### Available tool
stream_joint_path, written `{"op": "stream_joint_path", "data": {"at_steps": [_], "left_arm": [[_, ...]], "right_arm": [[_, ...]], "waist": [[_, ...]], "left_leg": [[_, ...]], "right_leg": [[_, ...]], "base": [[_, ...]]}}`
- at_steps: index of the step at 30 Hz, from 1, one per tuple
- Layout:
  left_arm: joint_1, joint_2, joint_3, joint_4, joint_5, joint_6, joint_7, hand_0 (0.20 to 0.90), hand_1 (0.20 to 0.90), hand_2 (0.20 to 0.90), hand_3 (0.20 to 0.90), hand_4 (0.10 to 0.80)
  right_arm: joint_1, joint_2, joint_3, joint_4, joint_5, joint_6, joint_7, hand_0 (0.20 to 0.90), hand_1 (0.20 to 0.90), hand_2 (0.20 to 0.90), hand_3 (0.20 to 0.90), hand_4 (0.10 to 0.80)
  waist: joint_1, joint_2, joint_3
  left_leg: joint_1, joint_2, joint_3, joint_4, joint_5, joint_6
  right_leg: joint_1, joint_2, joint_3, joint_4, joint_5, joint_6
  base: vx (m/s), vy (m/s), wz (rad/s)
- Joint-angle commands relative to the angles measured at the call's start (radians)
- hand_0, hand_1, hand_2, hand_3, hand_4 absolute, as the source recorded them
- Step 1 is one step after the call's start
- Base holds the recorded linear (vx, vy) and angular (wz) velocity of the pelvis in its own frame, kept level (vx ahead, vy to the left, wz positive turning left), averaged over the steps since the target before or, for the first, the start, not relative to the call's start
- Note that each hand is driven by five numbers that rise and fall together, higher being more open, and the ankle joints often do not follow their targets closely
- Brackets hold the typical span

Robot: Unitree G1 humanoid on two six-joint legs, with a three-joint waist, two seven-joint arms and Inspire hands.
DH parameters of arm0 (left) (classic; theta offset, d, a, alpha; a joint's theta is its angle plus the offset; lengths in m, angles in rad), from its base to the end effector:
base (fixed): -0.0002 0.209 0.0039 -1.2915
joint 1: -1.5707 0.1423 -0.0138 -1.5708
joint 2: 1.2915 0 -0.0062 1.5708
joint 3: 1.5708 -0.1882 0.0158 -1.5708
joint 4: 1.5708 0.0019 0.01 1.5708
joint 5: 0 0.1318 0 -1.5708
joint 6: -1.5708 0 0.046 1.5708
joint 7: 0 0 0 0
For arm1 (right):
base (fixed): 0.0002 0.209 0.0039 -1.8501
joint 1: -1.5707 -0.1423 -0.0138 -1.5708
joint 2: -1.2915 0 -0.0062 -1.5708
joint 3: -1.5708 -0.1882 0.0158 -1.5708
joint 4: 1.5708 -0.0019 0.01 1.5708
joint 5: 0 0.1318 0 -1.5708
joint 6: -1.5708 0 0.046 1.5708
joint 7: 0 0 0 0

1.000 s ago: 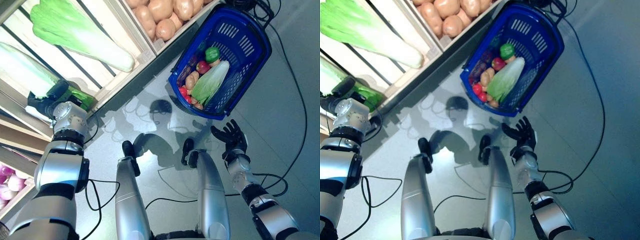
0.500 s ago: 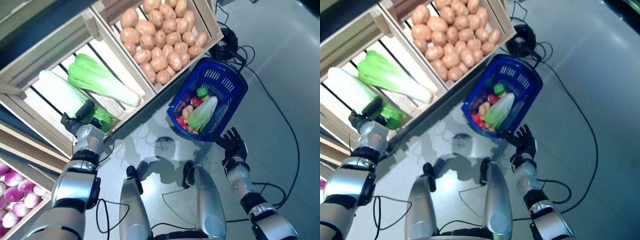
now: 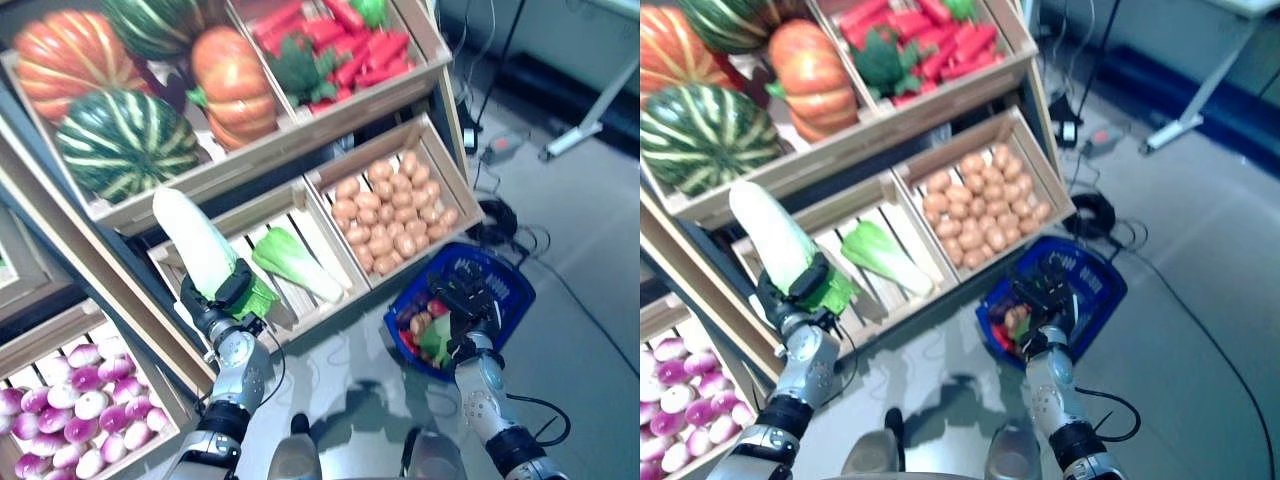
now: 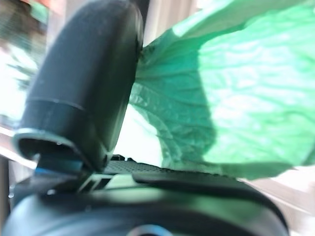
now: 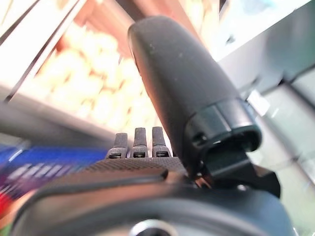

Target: Put vegetables into the basket

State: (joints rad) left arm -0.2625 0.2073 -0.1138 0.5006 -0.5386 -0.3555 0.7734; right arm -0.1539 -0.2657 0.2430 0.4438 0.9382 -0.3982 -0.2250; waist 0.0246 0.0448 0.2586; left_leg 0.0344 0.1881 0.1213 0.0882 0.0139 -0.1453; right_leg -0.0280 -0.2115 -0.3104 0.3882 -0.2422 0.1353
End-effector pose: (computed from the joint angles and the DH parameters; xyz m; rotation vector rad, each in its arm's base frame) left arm 0.2423 0.1779 0.0231 -0.3011 0.0284 0.7889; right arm 0.2164 -0.1823 0.0050 0.5828 0.0557 -0.3048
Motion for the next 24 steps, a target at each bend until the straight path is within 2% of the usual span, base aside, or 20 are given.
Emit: {"op": "stream_joint_path", "data": {"at_steps": [1, 3, 6, 11, 18, 24], "left_arm": [[-0.076, 0.114, -0.034, -0.120, 0.207, -0.117, -0.065, 0.300, 0.300, 0.300, 0.300, 0.400], [-0.078, 0.138, -0.061, -0.164, 0.281, -0.105, -0.129, 0.300, 0.300, 0.300, 0.300, 0.400], [-0.095, 0.159, -0.099, -0.180, 0.338, -0.102, -0.202, 0.300, 0.300, 0.300, 0.300, 0.400], [-0.141, 0.205, -0.182, -0.217, 0.446, -0.101, -0.333, 0.300, 0.300, 0.300, 0.300, 0.400], [-0.179, 0.235, -0.273, -0.215, 0.508, -0.127, -0.422, 0.300, 0.300, 0.300, 0.300, 0.400], [-0.222, 0.250, -0.362, -0.216, 0.604, -0.183, -0.459, 0.300, 0.300, 0.300, 0.300, 0.400]], "right_arm": [[-0.073, 0.016, -0.036, -0.090, -0.065, -0.053, 0.235, 0.900, 0.900, 0.900, 0.900, 0.800], [-0.091, -0.007, -0.038, -0.123, -0.033, -0.007, 0.390, 0.900, 0.900, 0.900, 0.900, 0.800], [-0.152, -0.056, -0.039, -0.111, -0.044, 0.043, 0.389, 0.900, 0.900, 0.900, 0.900, 0.800], [-0.263, -0.115, -0.047, -0.100, 0.007, 0.193, 0.418, 0.900, 0.900, 0.900, 0.900, 0.800], [-0.360, -0.121, -0.040, -0.057, 0.125, 0.240, 0.428, 0.900, 0.900, 0.900, 0.900, 0.800], [-0.431, -0.098, -0.027, -0.004, 0.223, 0.277, 0.445, 0.900, 0.900, 0.900, 0.900, 0.800]], "waist": [[0.009, -0.053, -0.107], [0.019, -0.059, -0.128], [0.030, -0.066, -0.145], [0.044, -0.078, -0.174], [0.049, -0.084, -0.186], [0.053, -0.085, -0.199]], "left_leg": [[0.033, -0.047, 0.028, -0.014, -0.012, 0.046], [0.057, -0.050, 0.029, -0.063, -0.001, 0.042], [0.084, -0.052, 0.033, -0.112, 0.010, 0.041], [0.118, -0.060, 0.032, -0.171, 0.015, 0.043], [0.137, -0.058, 0.032, -0.176, -0.001, 0.049], [0.147, -0.058, 0.023, -0.176, -0.014, 0.050]], "right_leg": [[0.150, -0.011, -0.021, -0.290, 0.197, -0.030], [0.174, -0.008, -0.036, -0.335, 0.221, -0.018], [0.197, -0.003, -0.054, -0.373, 0.241, -0.010], [0.228, 0.012, -0.078, -0.415, 0.260, -0.003], [0.238, 0.022, -0.076, -0.414, 0.253, -0.009], [0.251, 0.030, -0.070, -0.422, 0.247, -0.012]], "base": [[0.043, -0.064, 0.16], [0.020, -0.095, 0.10], [0.017, -0.090, 0.17], [0.029, -0.068, 0.09], [0.015, -0.024, 0.00], [0.022, -0.002, -0.02]]}}
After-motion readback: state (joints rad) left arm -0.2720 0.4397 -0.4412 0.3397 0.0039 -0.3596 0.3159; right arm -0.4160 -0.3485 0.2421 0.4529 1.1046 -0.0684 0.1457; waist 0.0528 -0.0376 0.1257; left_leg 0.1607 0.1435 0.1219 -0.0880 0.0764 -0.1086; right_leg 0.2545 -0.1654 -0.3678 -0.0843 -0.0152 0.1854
